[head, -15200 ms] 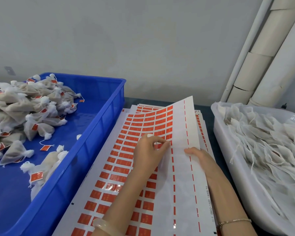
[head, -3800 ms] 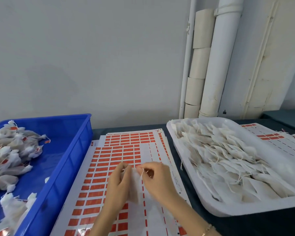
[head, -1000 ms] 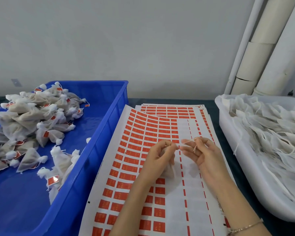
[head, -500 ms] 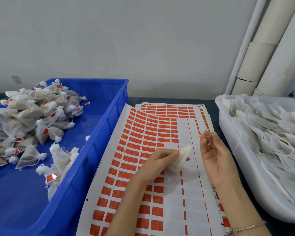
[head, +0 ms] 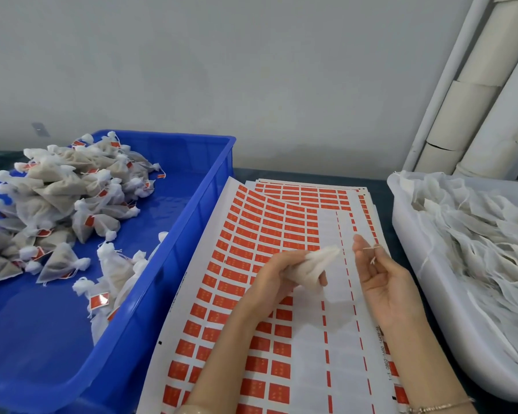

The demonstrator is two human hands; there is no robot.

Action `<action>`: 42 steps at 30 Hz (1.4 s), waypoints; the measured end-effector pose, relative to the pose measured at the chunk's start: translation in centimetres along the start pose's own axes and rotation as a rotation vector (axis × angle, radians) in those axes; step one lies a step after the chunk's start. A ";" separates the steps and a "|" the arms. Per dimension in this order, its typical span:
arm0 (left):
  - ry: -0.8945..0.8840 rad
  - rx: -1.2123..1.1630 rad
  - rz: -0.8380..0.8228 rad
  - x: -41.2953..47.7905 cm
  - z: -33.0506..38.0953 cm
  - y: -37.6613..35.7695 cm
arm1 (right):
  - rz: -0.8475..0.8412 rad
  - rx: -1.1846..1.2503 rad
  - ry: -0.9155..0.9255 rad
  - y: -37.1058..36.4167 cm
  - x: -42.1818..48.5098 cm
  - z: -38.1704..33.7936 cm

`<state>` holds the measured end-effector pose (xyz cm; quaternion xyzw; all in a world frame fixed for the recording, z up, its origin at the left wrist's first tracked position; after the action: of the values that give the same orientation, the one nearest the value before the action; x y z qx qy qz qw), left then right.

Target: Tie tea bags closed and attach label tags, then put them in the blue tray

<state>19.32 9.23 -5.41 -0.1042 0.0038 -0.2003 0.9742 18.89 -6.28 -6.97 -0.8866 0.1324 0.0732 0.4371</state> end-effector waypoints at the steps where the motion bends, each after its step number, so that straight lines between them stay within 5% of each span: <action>1: -0.014 -0.097 0.025 -0.1 0.1 0.5 | 0.015 -0.105 0.015 0.1 0.0 0.0; 7: -0.081 -0.379 0.165 0.3 1.0 2.6 | 0.208 -0.906 0.262 0.5 -0.2 -0.9; 13: -0.093 -0.271 0.455 -0.3 0.6 5.1 | 0.093 -1.340 0.589 -1.9 -1.2 -0.5; 16: -0.103 0.040 0.583 -0.8 0.8 6.1 | 0.026 -1.405 0.592 -2.4 -1.1 0.0; 24: -0.392 0.735 0.594 -1.2 2.9 4.4 | -0.287 -1.397 0.774 -6.0 -3.6 1.5; 35: -0.542 0.996 0.450 -1.0 3.2 2.3 | -0.446 -1.343 0.797 -6.6 -4.6 3.2; 42: -0.506 0.920 0.441 -0.7 2.7 2.8 | -0.452 -1.347 0.883 -6.8 -5.2 3.1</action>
<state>19.94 12.56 -3.36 0.2893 -0.2958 0.0581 0.9085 15.94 1.04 -2.40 -0.9107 0.0386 -0.3067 -0.2739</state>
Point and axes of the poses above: each hand's wrist, its own x-axis towards the middle knuckle, its own y-axis out of the back of the hand, z = x × y, the point moved 10 cm from there along x, towards the middle knuckle, and after that the axes turned 2 degrees about z, right-handed, at the moved point
